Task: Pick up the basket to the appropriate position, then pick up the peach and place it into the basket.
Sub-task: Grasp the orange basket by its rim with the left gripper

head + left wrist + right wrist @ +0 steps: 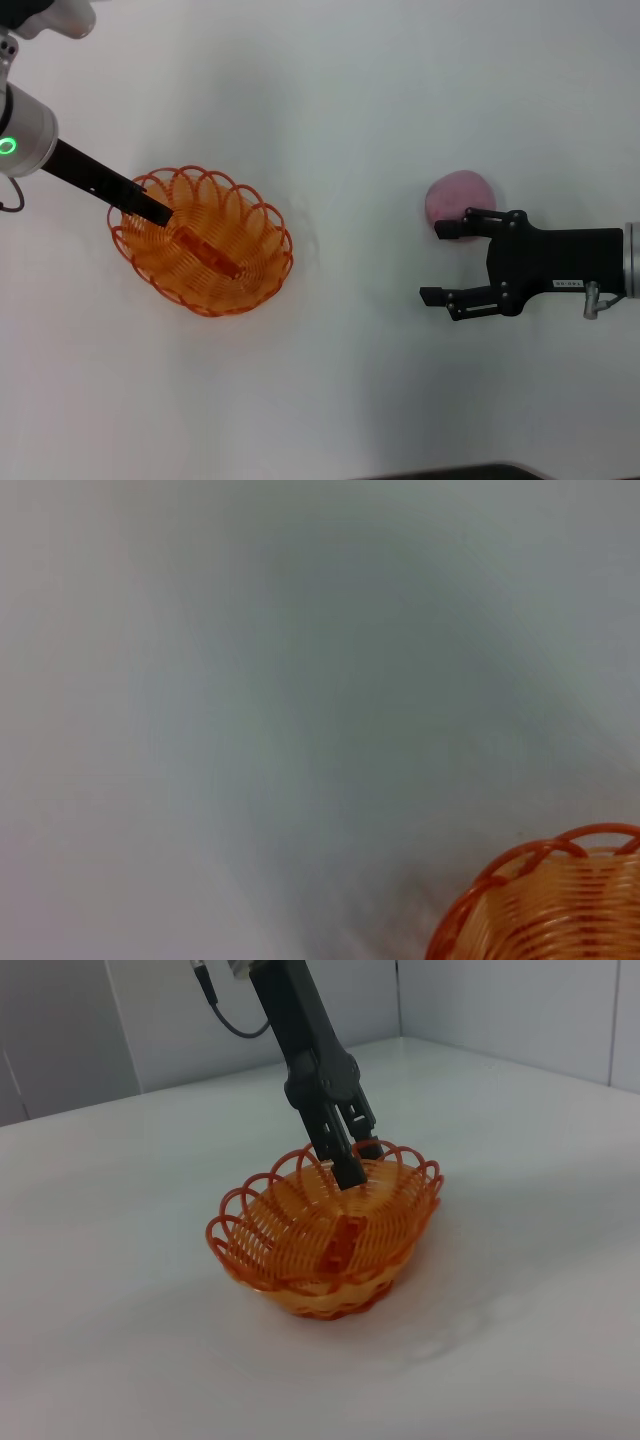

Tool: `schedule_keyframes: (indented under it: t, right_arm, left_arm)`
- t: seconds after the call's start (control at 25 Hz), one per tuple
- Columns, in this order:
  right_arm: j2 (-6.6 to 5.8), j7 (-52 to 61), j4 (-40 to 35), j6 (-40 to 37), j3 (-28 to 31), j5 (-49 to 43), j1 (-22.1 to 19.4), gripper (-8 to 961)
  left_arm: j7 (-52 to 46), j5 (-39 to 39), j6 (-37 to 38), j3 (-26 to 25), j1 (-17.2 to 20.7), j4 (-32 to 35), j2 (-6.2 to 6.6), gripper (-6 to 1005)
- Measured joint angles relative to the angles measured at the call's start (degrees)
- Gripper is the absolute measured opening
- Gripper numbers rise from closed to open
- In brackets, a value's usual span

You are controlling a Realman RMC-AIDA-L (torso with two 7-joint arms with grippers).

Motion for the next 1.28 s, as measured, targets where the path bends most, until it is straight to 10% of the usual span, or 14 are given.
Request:
schedule_keyframes:
  t: [0.92,1.28]
  right_arm:
    - [0.0,0.0,0.11,-0.19,-0.03,0.0,0.34,931]
    - [0.0,0.01,0.11,-0.27,0.0,0.0,0.45,931]
  left_arm:
    - [-0.94,1.49,-0.72,0.38,-0.18,0.18,-0.61,110]
    - [-10.4,1.24,4.94,-1.33,-2.4,0.01,0.74,105]
